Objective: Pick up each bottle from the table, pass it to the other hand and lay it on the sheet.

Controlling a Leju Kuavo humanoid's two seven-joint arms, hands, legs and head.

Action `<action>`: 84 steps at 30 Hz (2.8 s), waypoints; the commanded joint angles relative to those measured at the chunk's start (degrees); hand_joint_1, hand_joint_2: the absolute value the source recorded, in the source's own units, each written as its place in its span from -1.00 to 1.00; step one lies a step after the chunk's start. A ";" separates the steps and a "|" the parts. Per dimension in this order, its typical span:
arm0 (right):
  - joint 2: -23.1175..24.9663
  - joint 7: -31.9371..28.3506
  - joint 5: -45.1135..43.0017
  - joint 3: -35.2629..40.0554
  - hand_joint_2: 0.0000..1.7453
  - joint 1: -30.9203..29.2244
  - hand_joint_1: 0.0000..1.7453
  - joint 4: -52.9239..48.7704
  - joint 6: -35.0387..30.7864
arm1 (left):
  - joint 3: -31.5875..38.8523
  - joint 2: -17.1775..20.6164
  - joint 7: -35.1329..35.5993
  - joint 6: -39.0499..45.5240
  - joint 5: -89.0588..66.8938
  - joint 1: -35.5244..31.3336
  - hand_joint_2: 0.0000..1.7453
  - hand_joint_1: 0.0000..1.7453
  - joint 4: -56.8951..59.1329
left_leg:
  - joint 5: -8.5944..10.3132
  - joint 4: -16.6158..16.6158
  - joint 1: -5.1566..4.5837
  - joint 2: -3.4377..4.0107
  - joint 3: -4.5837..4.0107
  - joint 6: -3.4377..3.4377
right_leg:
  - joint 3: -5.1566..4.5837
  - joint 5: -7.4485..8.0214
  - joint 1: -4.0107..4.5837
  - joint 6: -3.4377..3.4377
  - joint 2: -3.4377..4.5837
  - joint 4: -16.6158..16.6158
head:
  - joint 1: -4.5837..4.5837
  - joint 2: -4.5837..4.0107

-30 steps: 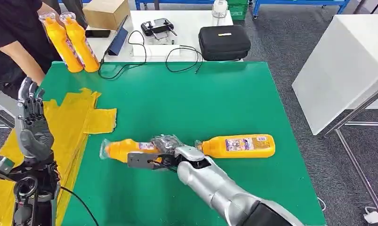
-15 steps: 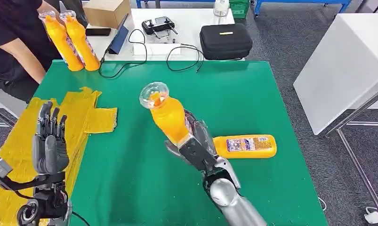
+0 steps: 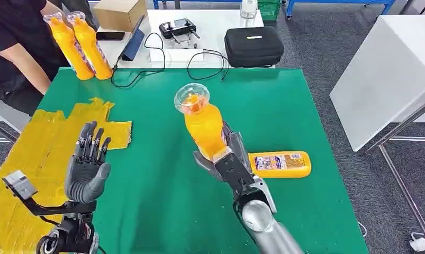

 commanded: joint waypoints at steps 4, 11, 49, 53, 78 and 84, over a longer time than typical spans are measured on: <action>2.87 2.92 2.04 4.89 1.00 -11.60 1.00 14.81 1.72 | -5.19 0.49 0.91 -1.38 1.30 -3.73 1.00 -1.00 5.41 | 0.01 -0.04 -0.02 0.06 0.13 0.00 | 0.08 0.02 -0.01 -0.01 0.02 -0.02 | 0.00 0.00; 5.26 5.33 5.08 9.78 1.00 -14.39 1.00 19.21 2.86 | -5.44 0.60 1.27 -1.42 1.78 -5.58 1.00 -1.00 6.67 | -0.03 -0.04 -0.01 0.12 0.23 -0.02 | 0.17 -0.01 0.00 -0.02 0.06 0.00 | -0.02 0.00; 9.93 11.63 6.74 22.82 1.00 -19.69 1.00 29.66 11.67 | -8.39 3.14 5.29 -7.27 6.22 -3.93 1.00 -1.00 5.79 | 0.01 -0.05 -0.01 0.01 0.16 0.00 | 0.15 -0.02 0.00 0.00 -0.05 -0.02 | 0.02 0.00; 10.03 11.62 6.76 22.86 1.00 -19.67 1.00 29.63 11.67 | -8.27 3.25 5.30 -7.24 6.23 -4.07 1.00 -1.00 5.71 | -0.01 -0.03 -0.03 -0.06 0.21 -0.01 | 0.20 -0.07 -0.01 -0.01 -0.13 0.01 | 0.00 0.00; 10.41 12.31 8.48 24.40 1.00 -19.97 1.00 29.11 12.64 | -12.23 3.63 6.65 -9.25 6.91 -2.61 1.00 -1.00 7.12 | -0.05 0.02 0.01 -0.06 0.21 0.00 | 0.21 -0.08 0.03 0.00 -0.14 0.02 | 0.02 0.00; 10.19 13.03 8.62 24.98 1.00 -19.15 1.00 28.11 12.96 | -9.49 2.27 3.96 -8.42 5.88 -2.68 1.00 1.00 5.94 | -0.03 0.01 0.03 -0.04 0.16 0.00 | 0.17 -0.06 0.04 0.00 -0.12 0.00 | 0.02 0.00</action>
